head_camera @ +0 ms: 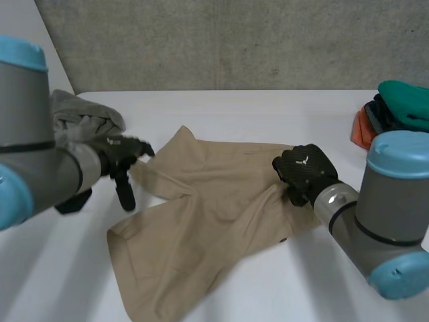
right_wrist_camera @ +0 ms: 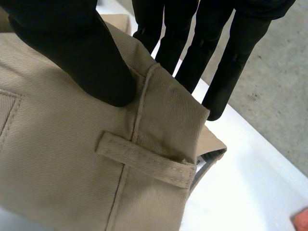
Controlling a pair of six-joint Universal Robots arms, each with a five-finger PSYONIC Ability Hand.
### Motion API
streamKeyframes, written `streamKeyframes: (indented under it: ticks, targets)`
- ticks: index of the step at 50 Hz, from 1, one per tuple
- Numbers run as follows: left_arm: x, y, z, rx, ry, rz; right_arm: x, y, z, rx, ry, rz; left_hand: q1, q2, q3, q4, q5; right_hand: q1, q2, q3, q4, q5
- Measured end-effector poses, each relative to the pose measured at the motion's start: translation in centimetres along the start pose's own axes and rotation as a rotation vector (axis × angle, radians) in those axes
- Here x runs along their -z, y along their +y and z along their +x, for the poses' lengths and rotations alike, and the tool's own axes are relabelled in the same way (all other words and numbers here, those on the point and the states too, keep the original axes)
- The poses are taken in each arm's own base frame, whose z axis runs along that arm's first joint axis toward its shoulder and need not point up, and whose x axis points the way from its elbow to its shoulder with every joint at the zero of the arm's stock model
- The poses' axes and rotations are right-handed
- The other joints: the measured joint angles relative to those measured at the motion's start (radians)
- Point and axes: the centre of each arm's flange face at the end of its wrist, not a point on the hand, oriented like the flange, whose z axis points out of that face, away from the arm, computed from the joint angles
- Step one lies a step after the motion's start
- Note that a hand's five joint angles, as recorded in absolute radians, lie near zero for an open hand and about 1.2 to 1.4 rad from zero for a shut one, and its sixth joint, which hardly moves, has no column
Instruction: Fold the laundry.
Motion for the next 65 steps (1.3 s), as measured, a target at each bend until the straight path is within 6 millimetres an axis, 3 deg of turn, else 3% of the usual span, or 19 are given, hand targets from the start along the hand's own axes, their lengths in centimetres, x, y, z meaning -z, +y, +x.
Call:
streamKeyframes:
  ticks: [6, 14, 35, 39, 41, 42, 46, 51, 60, 65]
  targets:
    - [2.4, 3.4, 2.2, 0.072, 0.126, -0.102, -1.7, 0.0, 0.7, -0.107, 0.04, -0.014, 0.0, 0.0, 0.0, 0.0, 0.0, 0.0, 0.0, 0.0, 0.0, 0.0]
    - [3.5, 6.4, 4.1, 0.09, 0.188, -0.156, -2.7, 0.2, 0.6, -0.158, 0.085, -0.043, 0.0, 0.0, 0.0, 0.0, 0.0, 0.0, 0.0, 0.0, 0.0, 0.0]
    - [3.1, 8.6, 7.3, 0.047, 0.249, -0.139, -4.0, 0.0, 1.5, -0.196, 0.15, -0.036, 0.172, 0.163, 0.156, 0.172, 0.145, 0.0, 0.0, 0.0, 0.0, 0.0]
    - [3.3, 8.6, 7.9, 0.033, 0.264, -0.137, -4.1, 0.0, 1.6, -0.199, 0.156, -0.036, 0.459, 0.459, 0.433, 0.449, 0.421, 0.0, 0.0, 0.0, 0.0, 0.0]
    - [3.2, 8.7, 8.2, 0.023, 0.265, -0.137, -4.0, 0.0, 1.7, -0.199, 0.158, -0.039, 0.716, 0.812, 0.8, 0.819, 0.784, 0.0, 0.0, 0.0, 0.0, 0.0]
    - [3.2, 8.7, 8.3, 0.02, 0.263, -0.137, -3.9, 0.0, 1.7, -0.199, 0.158, -0.041, 0.75, 0.887, 0.867, 0.886, 0.851, 0.0, 0.0, 0.0, 0.0, 0.0]
    - [2.9, 8.6, 8.4, 0.012, 0.257, -0.143, -3.4, -0.2, 1.7, -0.184, 0.153, -0.057, 0.818, 0.981, 0.972, 0.992, 0.96, 0.0, 0.0, 0.0, 0.0, 0.0]
    - [3.1, 8.5, 8.3, 0.003, 0.26, -0.167, -0.9, -0.1, 1.3, -0.045, 0.091, -0.151, 0.898, 0.988, 0.978, 0.998, 0.965, 0.0, 0.0, 0.0, 0.0, 0.0]
    - [5.0, 8.6, 7.5, -0.118, 0.31, -0.22, 8.8, 3.0, -0.5, 0.53, -0.27, -0.404, 0.904, 0.989, 0.978, 0.998, 0.965, 0.0, 0.0, 0.0, 0.0, 0.0]
    - [5.8, 9.1, 7.5, -0.223, 0.35, -0.26, 11.1, 3.6, -0.7, 0.609, -0.334, -0.409, 0.904, 0.989, 0.978, 0.998, 0.965, 0.0, 0.0, 0.0, 0.0, 0.0]
